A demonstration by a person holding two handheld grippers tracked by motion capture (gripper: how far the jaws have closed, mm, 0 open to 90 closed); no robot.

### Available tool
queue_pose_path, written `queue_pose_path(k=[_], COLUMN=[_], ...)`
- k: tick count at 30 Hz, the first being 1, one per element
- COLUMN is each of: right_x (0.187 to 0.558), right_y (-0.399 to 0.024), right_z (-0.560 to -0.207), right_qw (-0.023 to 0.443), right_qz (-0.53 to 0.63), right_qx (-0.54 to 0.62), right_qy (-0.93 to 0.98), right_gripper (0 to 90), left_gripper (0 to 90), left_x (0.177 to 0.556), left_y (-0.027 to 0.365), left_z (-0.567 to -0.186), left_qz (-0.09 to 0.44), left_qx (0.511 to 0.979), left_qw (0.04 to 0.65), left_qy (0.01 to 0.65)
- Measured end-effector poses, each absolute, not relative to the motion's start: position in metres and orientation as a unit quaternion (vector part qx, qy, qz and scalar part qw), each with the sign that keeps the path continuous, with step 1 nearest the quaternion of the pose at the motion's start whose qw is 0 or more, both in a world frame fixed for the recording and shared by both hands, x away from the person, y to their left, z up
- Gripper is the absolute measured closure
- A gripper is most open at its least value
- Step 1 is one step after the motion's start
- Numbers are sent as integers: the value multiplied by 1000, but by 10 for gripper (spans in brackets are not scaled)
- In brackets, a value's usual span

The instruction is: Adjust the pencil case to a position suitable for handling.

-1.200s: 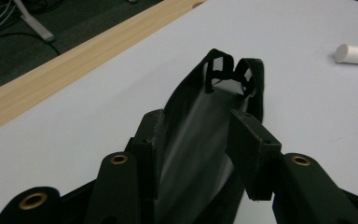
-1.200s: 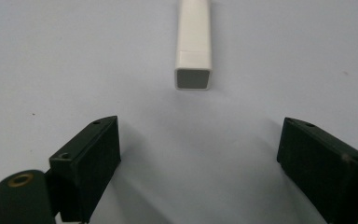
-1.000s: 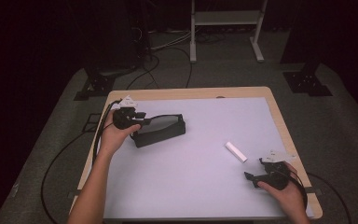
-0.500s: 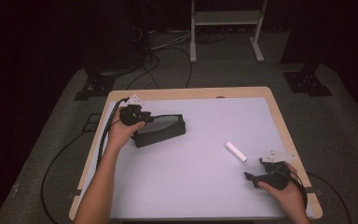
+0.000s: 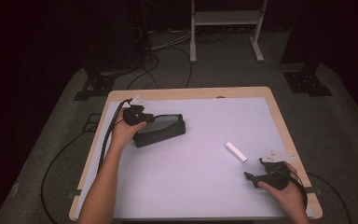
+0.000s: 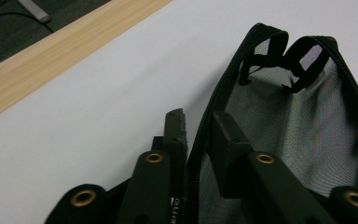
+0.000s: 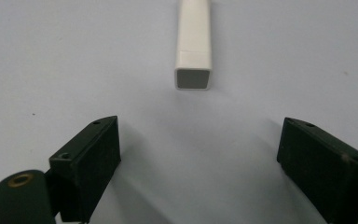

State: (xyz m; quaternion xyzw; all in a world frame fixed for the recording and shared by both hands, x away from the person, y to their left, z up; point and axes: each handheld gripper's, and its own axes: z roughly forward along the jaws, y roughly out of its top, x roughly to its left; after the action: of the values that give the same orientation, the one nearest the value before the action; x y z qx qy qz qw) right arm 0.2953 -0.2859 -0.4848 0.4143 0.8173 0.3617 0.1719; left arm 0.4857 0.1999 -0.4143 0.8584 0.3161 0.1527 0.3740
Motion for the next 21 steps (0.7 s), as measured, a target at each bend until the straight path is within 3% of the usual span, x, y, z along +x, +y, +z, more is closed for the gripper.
queue_pose_path(k=[6,21], right_x=[295,295], right_y=[-286,-286], right_z=[-485,-485], right_qw=[172,172], right_qz=[362,361], right_qx=[415,414], right_qy=[817,818], right_gripper=[122,122], left_gripper=[887,889], left_x=[486,472], left_y=[198,193], left_z=[-413,-398], left_qz=[146,124], left_qx=[867,872], left_qw=[364,389], left_qy=[306,272])
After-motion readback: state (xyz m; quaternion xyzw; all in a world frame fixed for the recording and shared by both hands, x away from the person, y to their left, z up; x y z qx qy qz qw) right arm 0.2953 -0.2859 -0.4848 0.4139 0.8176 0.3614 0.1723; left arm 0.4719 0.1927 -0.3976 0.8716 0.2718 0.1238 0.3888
